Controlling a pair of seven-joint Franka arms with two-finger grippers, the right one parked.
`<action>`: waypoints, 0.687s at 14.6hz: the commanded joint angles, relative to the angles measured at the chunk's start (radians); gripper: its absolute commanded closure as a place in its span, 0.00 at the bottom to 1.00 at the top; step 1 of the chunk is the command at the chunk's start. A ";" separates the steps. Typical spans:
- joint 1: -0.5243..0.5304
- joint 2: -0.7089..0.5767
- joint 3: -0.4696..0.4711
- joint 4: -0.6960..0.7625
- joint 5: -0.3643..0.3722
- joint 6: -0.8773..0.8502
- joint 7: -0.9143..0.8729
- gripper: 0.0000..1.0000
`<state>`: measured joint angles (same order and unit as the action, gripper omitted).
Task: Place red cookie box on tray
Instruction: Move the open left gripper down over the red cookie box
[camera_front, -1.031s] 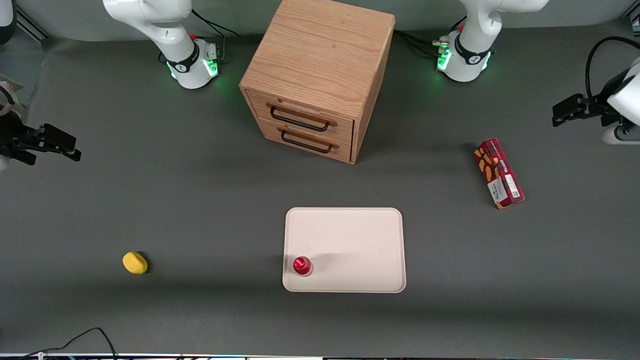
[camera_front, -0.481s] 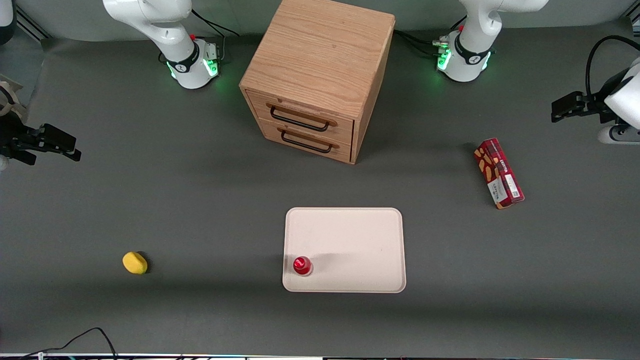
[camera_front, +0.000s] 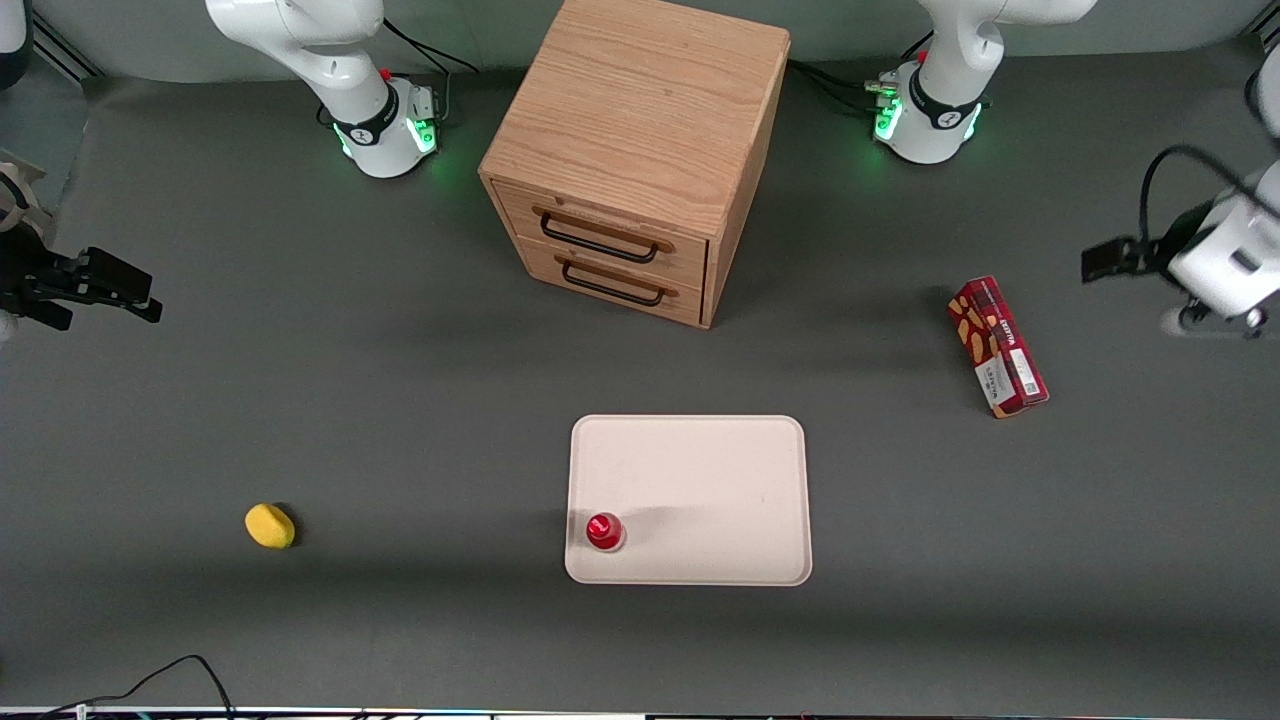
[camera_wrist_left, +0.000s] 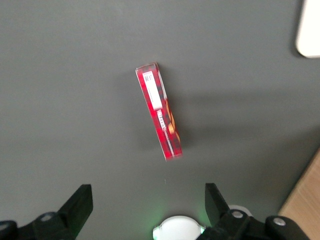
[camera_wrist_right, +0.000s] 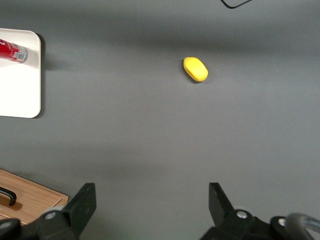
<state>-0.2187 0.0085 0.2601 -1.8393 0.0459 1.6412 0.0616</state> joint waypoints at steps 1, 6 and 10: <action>0.004 -0.012 0.024 -0.199 -0.038 0.214 0.011 0.00; 0.004 0.033 0.050 -0.406 -0.124 0.529 0.000 0.00; 0.004 0.103 0.054 -0.420 -0.162 0.607 -0.002 0.00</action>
<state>-0.2105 0.0907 0.3099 -2.2535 -0.0885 2.2079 0.0616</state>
